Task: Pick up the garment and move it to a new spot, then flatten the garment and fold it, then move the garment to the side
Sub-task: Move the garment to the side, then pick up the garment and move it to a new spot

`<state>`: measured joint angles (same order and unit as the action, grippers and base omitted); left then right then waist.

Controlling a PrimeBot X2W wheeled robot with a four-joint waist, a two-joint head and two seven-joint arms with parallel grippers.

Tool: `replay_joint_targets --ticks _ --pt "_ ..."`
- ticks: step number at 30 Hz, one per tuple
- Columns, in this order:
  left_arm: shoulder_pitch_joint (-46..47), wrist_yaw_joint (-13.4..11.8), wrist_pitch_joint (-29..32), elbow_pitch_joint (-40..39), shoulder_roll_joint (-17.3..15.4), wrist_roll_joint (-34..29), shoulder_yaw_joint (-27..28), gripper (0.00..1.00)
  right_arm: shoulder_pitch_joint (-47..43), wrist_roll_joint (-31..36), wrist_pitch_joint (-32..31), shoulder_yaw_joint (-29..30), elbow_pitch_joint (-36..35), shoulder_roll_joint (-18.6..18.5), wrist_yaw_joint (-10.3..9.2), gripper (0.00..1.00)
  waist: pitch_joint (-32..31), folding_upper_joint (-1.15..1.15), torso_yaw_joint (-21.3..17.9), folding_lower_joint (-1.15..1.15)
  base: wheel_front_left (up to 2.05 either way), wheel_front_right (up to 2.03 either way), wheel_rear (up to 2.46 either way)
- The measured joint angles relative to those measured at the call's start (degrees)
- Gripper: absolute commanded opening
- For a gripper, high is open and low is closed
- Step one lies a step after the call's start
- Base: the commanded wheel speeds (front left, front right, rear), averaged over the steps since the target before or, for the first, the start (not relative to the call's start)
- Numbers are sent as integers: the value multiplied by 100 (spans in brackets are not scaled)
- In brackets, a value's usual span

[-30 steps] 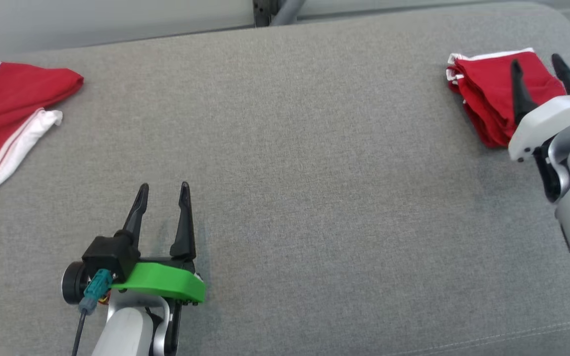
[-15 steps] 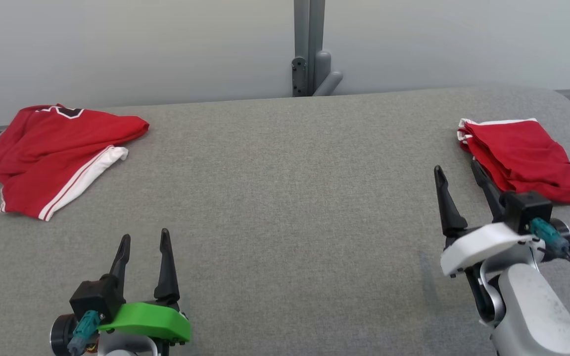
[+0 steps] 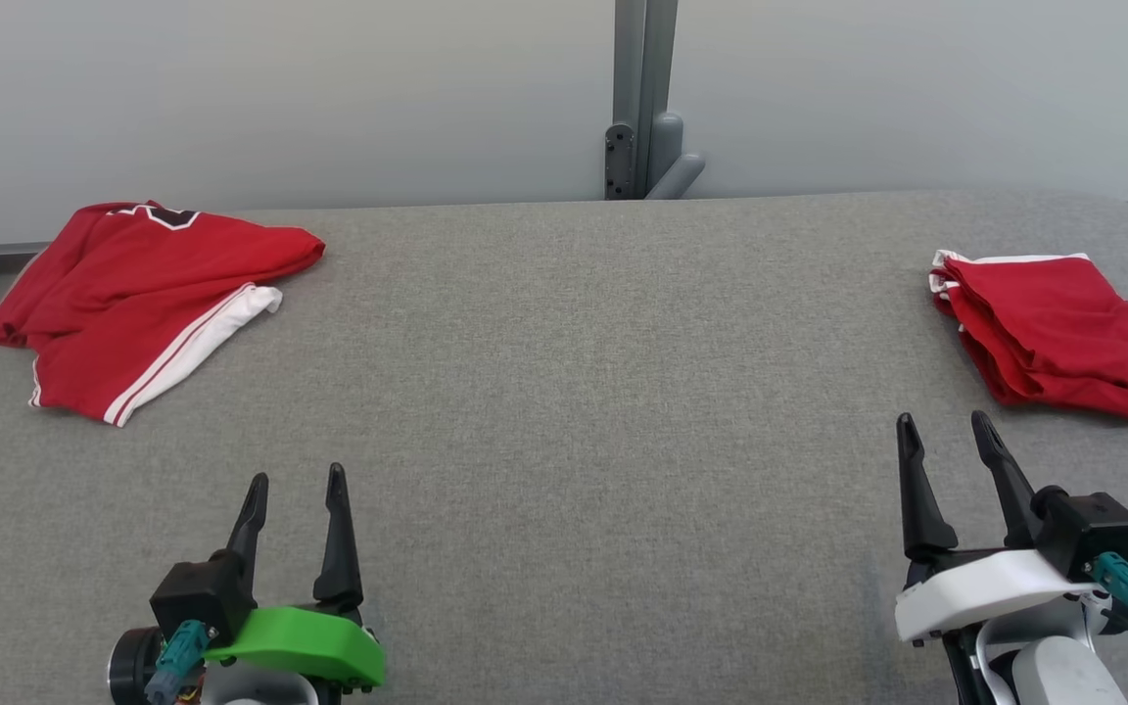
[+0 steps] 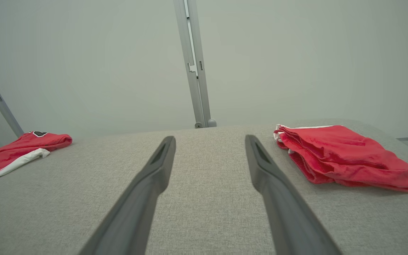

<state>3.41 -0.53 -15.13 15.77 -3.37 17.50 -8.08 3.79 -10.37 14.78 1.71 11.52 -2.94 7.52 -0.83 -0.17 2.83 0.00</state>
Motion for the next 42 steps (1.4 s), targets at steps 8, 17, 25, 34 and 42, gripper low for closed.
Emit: replay_joint_targets --ticks 8,17,25,34,42 --pt "15 29 0 32 21 -51 -10 100 -91 -58 -10 -65 -96 3 0 100 39 0 -18 0 0 0 0" --pt "25 53 0 58 36 -85 -20 100 -116 -122 -15 -109 -100 4 0 100 53 0 10 0 0 0 0" --pt "53 71 1 64 42 -92 -45 100 -120 -119 -8 -88 -161 3 0 100 54 0 90 0 0 0 0" --pt "91 45 0 -15 51 -158 40 100 -207 -63 -5 1 -271 7 0 100 26 0 641 0 0 0 0" --pt "-12 26 0 -129 5 -229 214 100 -269 -166 3 -1 -281 8 0 100 -12 0 1496 0 0 0 0"
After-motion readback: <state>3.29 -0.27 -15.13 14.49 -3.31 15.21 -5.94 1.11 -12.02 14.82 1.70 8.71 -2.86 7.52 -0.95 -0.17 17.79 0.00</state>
